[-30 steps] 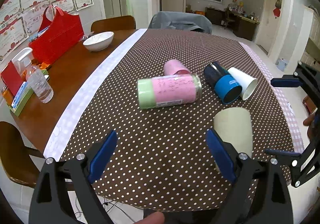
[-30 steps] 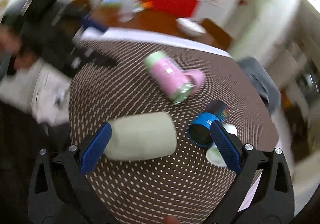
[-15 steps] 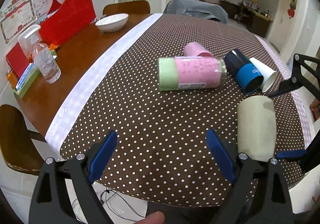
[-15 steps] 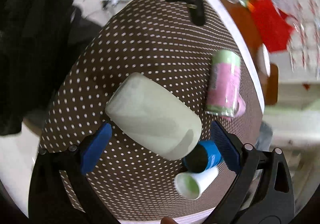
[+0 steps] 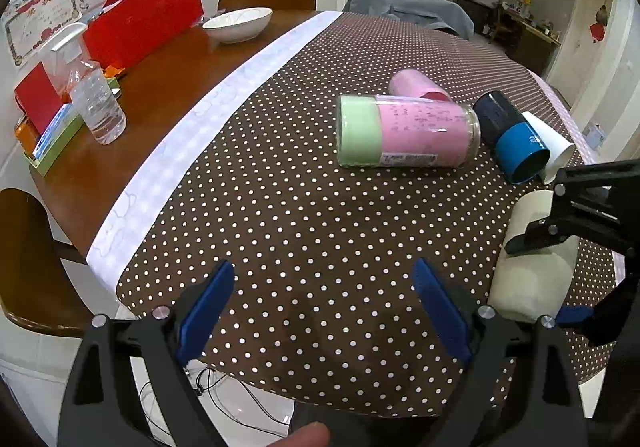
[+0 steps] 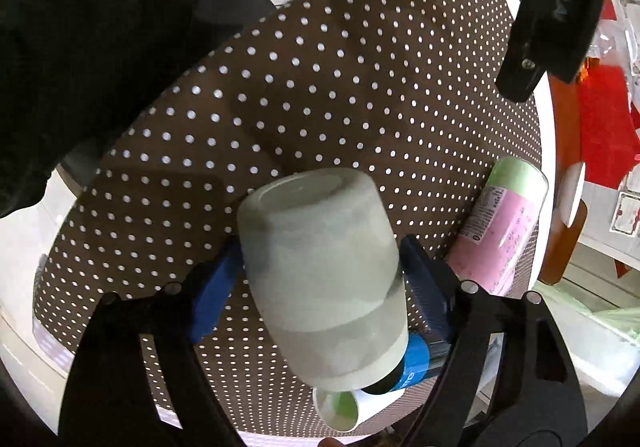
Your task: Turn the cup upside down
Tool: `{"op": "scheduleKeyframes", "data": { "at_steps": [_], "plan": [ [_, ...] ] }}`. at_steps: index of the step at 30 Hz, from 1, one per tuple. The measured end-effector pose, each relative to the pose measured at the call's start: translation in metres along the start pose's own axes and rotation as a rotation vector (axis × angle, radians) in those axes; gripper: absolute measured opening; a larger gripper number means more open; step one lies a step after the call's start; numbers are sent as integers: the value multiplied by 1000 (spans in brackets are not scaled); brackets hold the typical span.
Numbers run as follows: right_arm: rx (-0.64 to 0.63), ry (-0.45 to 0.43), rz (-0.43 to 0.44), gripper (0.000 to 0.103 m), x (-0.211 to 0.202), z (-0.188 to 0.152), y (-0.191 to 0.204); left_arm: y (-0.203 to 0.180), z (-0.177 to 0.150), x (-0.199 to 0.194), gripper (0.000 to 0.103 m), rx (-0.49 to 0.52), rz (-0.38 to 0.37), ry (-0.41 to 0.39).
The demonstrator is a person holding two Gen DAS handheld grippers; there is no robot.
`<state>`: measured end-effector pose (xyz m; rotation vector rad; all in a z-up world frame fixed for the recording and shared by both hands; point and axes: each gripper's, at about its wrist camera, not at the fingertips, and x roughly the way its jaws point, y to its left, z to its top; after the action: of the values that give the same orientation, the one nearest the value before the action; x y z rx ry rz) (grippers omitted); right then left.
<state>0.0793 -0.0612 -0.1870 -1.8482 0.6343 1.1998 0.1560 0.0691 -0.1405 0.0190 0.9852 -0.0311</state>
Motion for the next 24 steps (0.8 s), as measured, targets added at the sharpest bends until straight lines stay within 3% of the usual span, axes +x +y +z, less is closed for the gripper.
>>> {"op": "scheduleKeyframes", "data": {
  "at_steps": [4, 7, 14, 24],
  "plan": [
    [35, -8, -4, 75, 1, 1, 1, -1, 0, 1, 89, -1, -6, 0],
    [132, -21, 4, 75, 0, -3, -6, -2, 1, -2, 89, 3, -13, -7],
    [508, -120, 51, 75, -14, -39, -33, -7, 2, -11, 89, 36, -29, -34],
    [1065, -420, 74, 75, -53, -93, -44, -19, 8, -30, 89, 76, -78, -90]
  ]
}}
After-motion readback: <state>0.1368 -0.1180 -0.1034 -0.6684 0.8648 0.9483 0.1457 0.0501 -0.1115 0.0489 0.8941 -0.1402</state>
